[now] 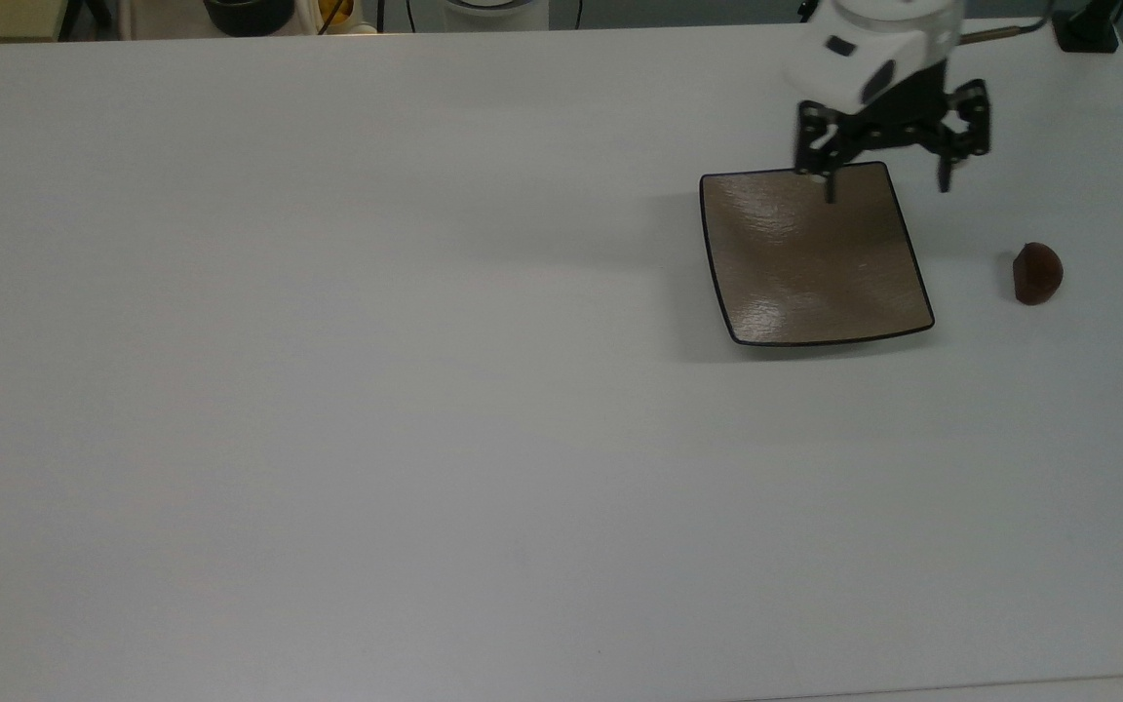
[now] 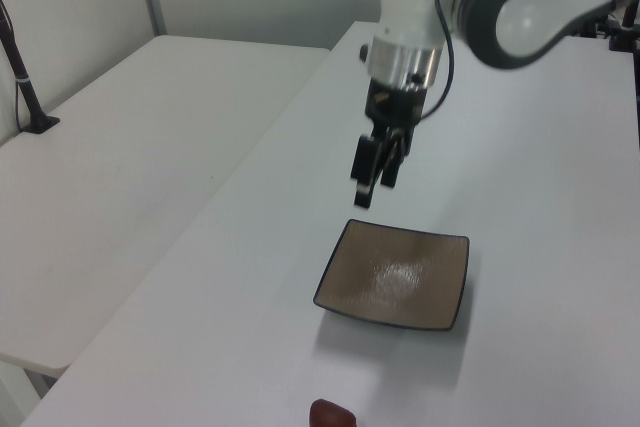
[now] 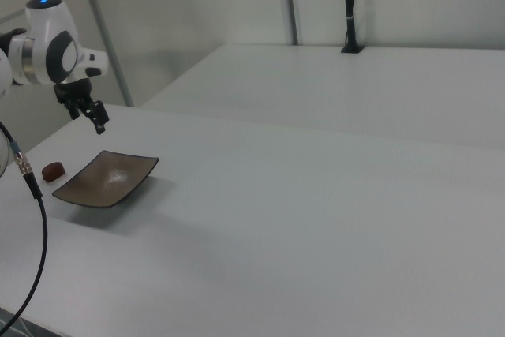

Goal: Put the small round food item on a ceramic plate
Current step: 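Move the gripper past the plate toward the reddish-brown food item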

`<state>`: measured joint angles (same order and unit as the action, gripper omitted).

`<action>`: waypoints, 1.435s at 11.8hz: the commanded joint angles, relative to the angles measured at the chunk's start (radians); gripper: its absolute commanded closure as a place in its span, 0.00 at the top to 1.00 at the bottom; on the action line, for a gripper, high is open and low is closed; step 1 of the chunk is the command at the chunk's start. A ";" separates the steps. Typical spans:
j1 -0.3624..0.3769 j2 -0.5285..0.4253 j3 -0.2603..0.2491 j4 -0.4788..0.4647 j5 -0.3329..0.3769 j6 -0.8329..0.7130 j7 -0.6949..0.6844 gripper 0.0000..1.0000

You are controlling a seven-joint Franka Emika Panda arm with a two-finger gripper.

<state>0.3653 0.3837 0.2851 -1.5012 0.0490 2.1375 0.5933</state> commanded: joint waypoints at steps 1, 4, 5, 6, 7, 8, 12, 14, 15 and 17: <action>0.118 0.075 -0.023 0.061 -0.076 0.062 0.092 1.00; 0.204 0.147 -0.024 0.091 -0.179 0.106 0.182 1.00; 0.225 0.184 -0.024 0.110 -0.240 0.158 0.239 1.00; 0.248 0.211 -0.023 0.113 -0.300 0.192 0.287 1.00; 0.262 0.222 -0.024 0.113 -0.328 0.209 0.314 1.00; 0.276 0.242 -0.024 0.117 -0.359 0.234 0.348 1.00; 0.340 0.343 -0.061 0.223 -0.414 0.246 0.395 1.00; 0.363 0.389 -0.081 0.272 -0.414 0.249 0.399 1.00; 0.375 0.408 -0.084 0.277 -0.416 0.278 0.399 1.00; 0.398 0.431 -0.107 0.286 -0.417 0.320 0.401 1.00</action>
<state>0.7163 0.7640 0.2218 -1.2648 -0.3445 2.4009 0.9647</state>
